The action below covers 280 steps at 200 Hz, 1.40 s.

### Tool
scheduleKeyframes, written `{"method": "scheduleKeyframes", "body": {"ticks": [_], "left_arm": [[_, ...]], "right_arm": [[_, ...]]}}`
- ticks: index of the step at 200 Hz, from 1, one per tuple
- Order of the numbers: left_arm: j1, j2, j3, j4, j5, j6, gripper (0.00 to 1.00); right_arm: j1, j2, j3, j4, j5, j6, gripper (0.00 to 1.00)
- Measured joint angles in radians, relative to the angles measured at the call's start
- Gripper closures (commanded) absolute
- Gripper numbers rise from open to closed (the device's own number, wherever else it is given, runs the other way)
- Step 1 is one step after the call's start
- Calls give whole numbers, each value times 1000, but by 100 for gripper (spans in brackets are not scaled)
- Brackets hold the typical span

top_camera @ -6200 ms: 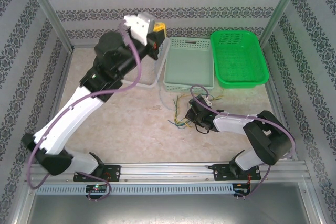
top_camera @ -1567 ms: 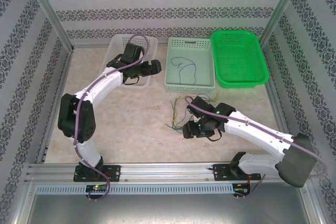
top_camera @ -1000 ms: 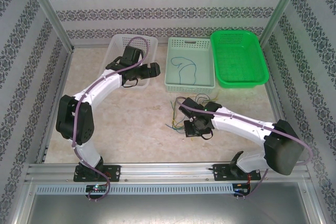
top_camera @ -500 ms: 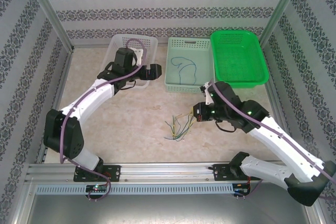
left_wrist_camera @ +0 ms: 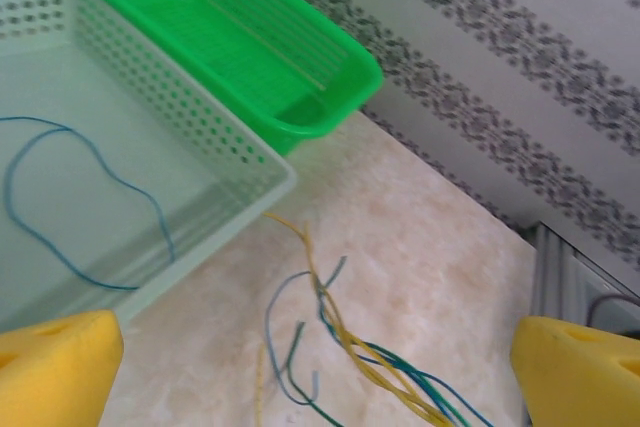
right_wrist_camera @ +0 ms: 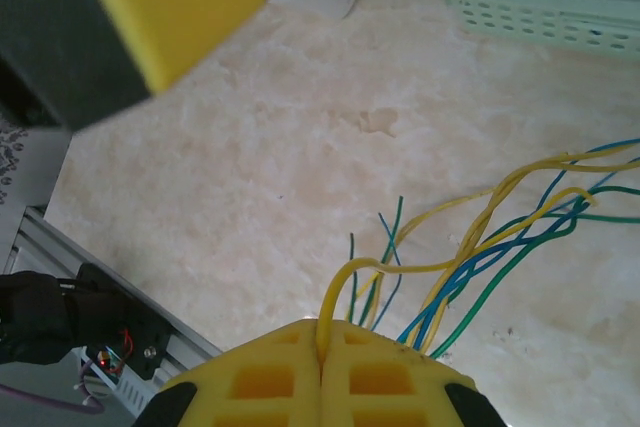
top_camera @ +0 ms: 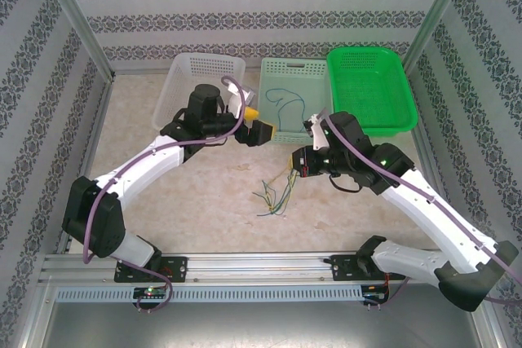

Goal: Untangle the cables

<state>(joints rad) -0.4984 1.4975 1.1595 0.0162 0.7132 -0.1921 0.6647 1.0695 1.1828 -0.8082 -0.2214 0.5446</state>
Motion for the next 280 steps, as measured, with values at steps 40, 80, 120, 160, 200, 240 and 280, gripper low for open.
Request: {"method": "scheduleKeyframes", "body": {"ticks": [40,80,120,160,200,240,280], "left_arm": [[-17,0,-47,6,126,47,3],[-55,11,-52,-25,154,70,10],[-84,87,-53,-117,150,80,15],[-137,171,-68,-143,151,53,23],[-169,236,-98,-135,143,-9,20],[-243,283,-90,-132,140,-42,20],[-255,323,-75,-122,119,-91,21]], "right_arm": [[-25,1,-14,55,5,-1,100],[-35,0,-55,101,21,13,100],[-34,-3,-187,155,66,73,100],[-13,-34,-264,199,133,130,100],[-12,-107,-297,245,202,162,100],[-5,-154,-356,280,243,187,100],[21,-155,-360,297,260,191,100]]}}
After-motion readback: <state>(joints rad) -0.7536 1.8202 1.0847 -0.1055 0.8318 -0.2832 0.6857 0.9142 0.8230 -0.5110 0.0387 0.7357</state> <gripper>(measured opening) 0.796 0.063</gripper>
